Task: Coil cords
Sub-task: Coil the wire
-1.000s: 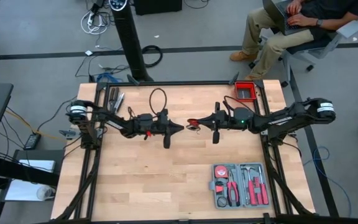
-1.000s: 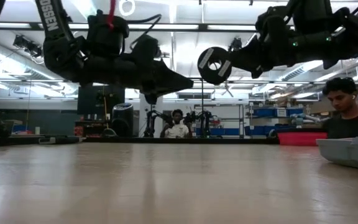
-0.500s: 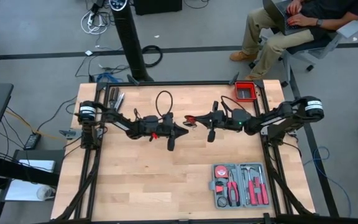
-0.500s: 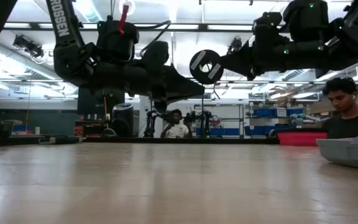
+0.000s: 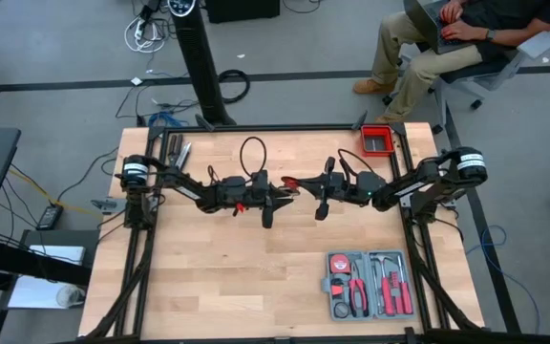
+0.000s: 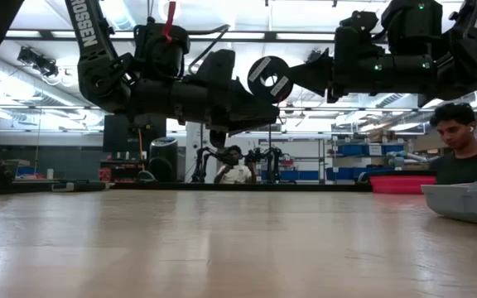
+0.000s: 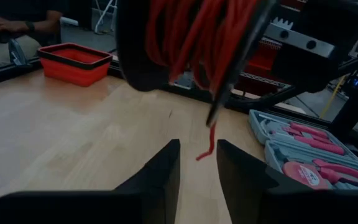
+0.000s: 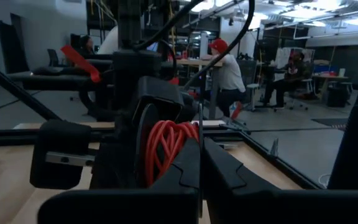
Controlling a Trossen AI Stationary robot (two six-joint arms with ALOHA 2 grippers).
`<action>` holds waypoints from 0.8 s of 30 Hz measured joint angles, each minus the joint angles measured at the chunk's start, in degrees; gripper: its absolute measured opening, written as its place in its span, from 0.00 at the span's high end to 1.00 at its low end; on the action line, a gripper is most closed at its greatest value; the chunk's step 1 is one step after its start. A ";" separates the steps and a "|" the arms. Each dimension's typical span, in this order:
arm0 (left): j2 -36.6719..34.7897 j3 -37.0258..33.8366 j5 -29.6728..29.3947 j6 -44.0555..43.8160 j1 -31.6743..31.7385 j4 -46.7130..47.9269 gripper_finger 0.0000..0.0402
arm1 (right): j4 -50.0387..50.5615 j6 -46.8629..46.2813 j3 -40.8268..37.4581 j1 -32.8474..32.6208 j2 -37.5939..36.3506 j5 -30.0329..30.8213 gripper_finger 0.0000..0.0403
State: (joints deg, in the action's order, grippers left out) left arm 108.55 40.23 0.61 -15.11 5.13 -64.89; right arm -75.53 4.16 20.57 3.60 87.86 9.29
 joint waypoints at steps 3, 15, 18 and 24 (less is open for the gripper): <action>0.00 0.15 -0.05 0.02 0.00 0.18 0.73 | -0.17 0.03 0.17 -0.14 0.19 0.06 1.00; 0.00 0.17 -1.11 -0.37 0.00 0.58 0.98 | -0.89 -0.86 0.33 -0.27 0.19 -0.70 1.00; 0.00 0.17 -0.63 -0.42 0.00 0.55 0.97 | -0.46 -1.37 0.33 -0.27 0.19 -0.98 1.00; 0.00 0.17 1.45 1.17 -0.06 0.51 0.92 | -0.28 -1.39 0.33 -0.27 0.19 -1.02 1.00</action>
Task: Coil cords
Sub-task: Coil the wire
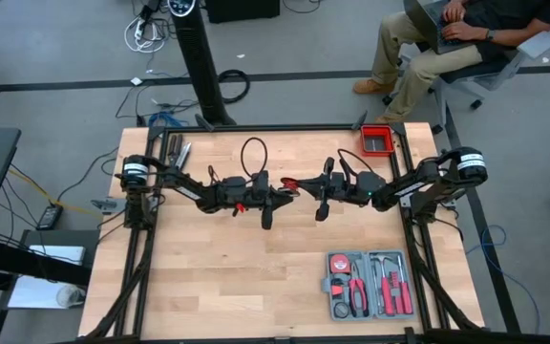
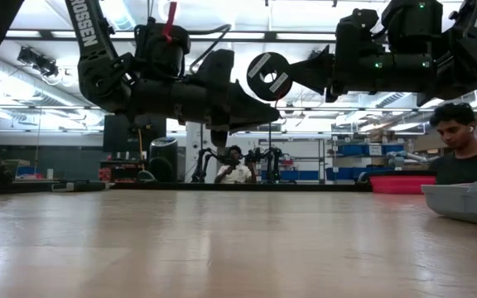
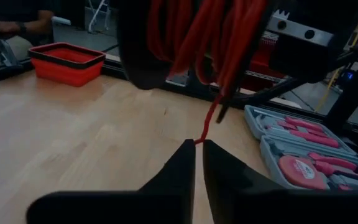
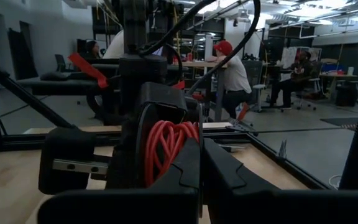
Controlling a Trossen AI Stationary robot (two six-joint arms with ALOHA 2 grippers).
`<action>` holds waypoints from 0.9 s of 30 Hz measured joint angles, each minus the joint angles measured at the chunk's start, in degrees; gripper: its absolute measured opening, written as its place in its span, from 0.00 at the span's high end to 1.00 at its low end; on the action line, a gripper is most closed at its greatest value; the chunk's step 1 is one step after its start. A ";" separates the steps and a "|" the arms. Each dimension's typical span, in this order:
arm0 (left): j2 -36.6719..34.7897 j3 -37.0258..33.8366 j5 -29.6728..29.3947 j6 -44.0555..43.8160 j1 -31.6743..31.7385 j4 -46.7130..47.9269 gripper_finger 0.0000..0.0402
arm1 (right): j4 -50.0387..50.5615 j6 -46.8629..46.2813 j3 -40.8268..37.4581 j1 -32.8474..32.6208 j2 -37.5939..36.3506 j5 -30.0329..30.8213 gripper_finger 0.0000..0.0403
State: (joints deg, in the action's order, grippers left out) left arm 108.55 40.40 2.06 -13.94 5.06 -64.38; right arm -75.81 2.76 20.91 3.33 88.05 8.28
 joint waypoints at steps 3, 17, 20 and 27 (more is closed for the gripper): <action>0.00 0.00 -0.02 0.14 -0.05 -0.47 0.88 | 0.02 -0.04 0.00 0.00 0.00 0.02 1.00; 0.02 0.00 -0.69 0.18 -0.09 -2.87 0.86 | 0.52 -0.17 0.00 0.00 0.00 -0.02 1.00; 0.02 0.00 -1.39 0.18 -0.09 -2.97 0.86 | 0.59 -0.19 0.00 0.00 0.00 -0.05 1.00; 0.02 0.00 -1.46 0.18 -0.09 -2.99 0.94 | 0.59 -0.26 0.00 0.00 -0.02 -0.48 1.00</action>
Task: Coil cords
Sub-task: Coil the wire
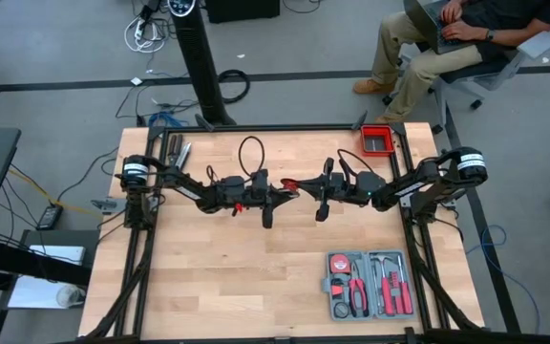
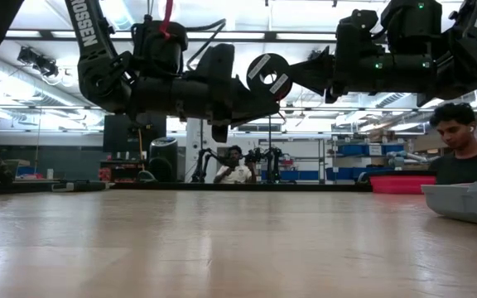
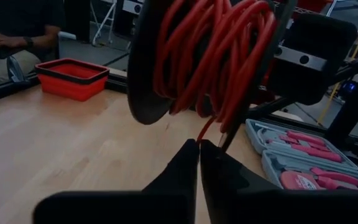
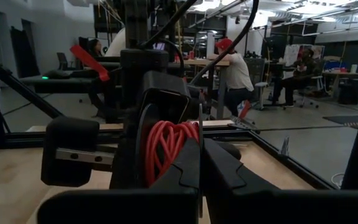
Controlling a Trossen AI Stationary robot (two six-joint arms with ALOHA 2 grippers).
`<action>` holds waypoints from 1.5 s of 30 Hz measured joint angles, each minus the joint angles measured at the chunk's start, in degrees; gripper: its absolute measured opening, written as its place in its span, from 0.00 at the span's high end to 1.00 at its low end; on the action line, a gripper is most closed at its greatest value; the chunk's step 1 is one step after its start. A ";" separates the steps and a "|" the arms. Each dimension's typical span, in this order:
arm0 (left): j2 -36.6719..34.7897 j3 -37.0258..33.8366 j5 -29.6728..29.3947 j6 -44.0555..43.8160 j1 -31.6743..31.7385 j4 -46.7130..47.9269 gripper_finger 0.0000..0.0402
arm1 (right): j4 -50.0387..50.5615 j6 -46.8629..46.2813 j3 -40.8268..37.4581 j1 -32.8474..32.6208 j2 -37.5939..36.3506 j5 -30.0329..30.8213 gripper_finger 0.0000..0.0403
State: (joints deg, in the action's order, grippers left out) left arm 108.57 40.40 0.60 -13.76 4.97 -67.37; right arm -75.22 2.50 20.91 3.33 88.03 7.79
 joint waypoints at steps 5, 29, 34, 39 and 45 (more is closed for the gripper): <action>0.00 1.22 0.54 0.41 0.00 3.97 0.99 | 0.13 0.00 0.00 0.00 0.00 0.02 0.99; -3.08 -5.02 3.50 1.79 1.70 7.21 1.00 | 14.62 -4.40 0.00 0.53 -0.07 -5.03 0.99; -3.08 -5.00 4.61 1.75 1.68 6.97 1.00 | 19.35 -5.29 -0.02 0.95 -0.07 -5.03 0.99; -3.08 -4.96 4.58 2.01 1.68 7.65 1.00 | 22.48 -5.77 -0.02 0.97 -0.07 -5.03 0.99; -3.06 -4.96 3.78 3.04 1.68 9.12 1.00 | 24.94 -6.82 -0.04 0.91 -0.07 -4.96 0.99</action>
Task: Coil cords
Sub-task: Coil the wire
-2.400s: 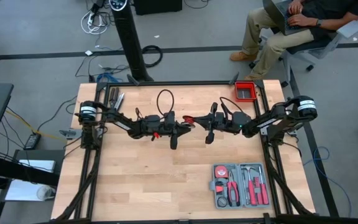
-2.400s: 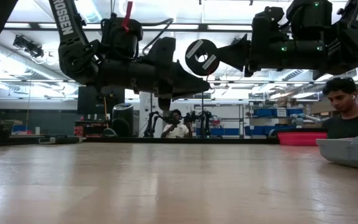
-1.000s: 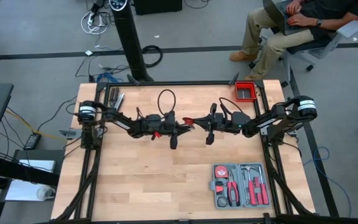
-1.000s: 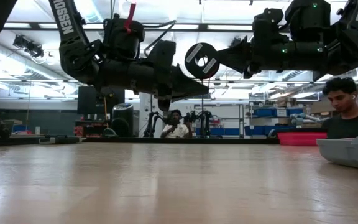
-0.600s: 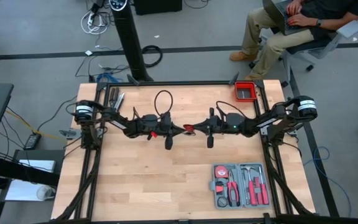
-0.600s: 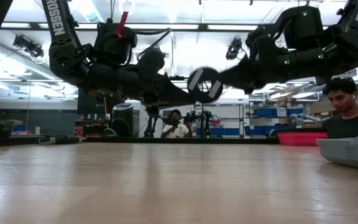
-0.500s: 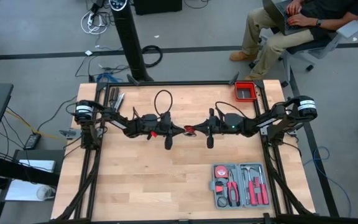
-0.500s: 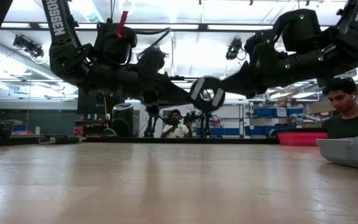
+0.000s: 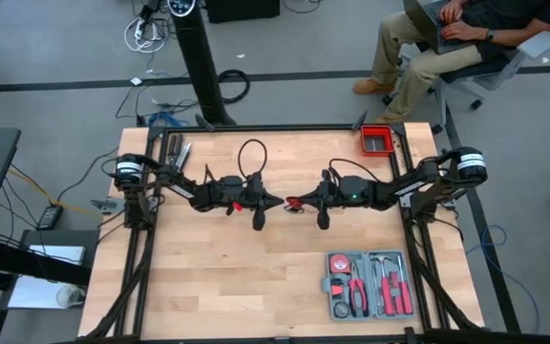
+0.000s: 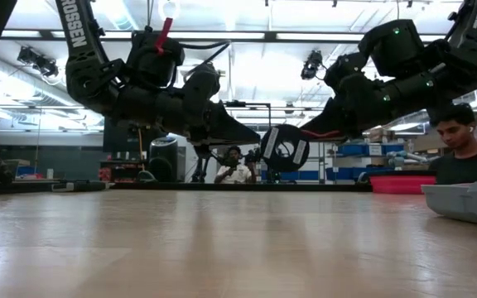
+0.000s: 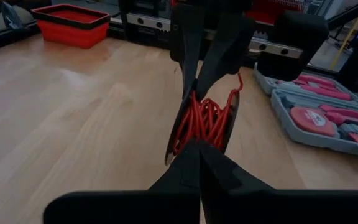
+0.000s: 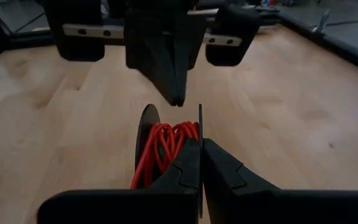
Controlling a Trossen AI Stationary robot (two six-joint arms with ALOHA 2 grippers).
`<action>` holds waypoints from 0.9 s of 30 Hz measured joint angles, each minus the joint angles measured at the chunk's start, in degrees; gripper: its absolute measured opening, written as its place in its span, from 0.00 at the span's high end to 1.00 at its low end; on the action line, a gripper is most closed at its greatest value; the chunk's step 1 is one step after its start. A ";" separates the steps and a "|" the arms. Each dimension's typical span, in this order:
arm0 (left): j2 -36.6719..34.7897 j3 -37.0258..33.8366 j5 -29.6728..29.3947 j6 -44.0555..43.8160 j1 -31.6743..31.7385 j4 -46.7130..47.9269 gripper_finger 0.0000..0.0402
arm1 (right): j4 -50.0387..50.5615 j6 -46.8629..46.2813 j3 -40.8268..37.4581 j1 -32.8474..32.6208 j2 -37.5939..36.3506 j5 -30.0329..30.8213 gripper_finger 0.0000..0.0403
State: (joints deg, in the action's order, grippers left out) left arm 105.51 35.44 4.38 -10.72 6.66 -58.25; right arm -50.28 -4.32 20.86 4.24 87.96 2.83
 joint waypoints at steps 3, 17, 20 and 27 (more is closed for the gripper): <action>0.00 0.00 0.28 0.00 0.00 -0.03 1.00 | -1.83 1.63 0.00 -0.93 0.00 2.83 1.00; 0.00 -0.06 1.84 -7.54 1.01 -6.54 1.00 | -12.77 10.80 0.48 -0.59 0.02 12.64 1.00; 0.00 -0.95 2.89 -8.39 2.61 -6.08 1.00 | -12.81 10.86 0.42 -0.87 0.02 11.26 1.00; 0.02 -4.01 5.16 -9.20 5.40 -5.89 1.00 | -11.40 8.14 0.36 -1.52 0.02 11.87 1.00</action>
State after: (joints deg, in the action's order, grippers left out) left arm 105.54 31.43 9.54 -19.92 12.06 -64.14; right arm -61.68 3.82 21.23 2.72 87.99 14.70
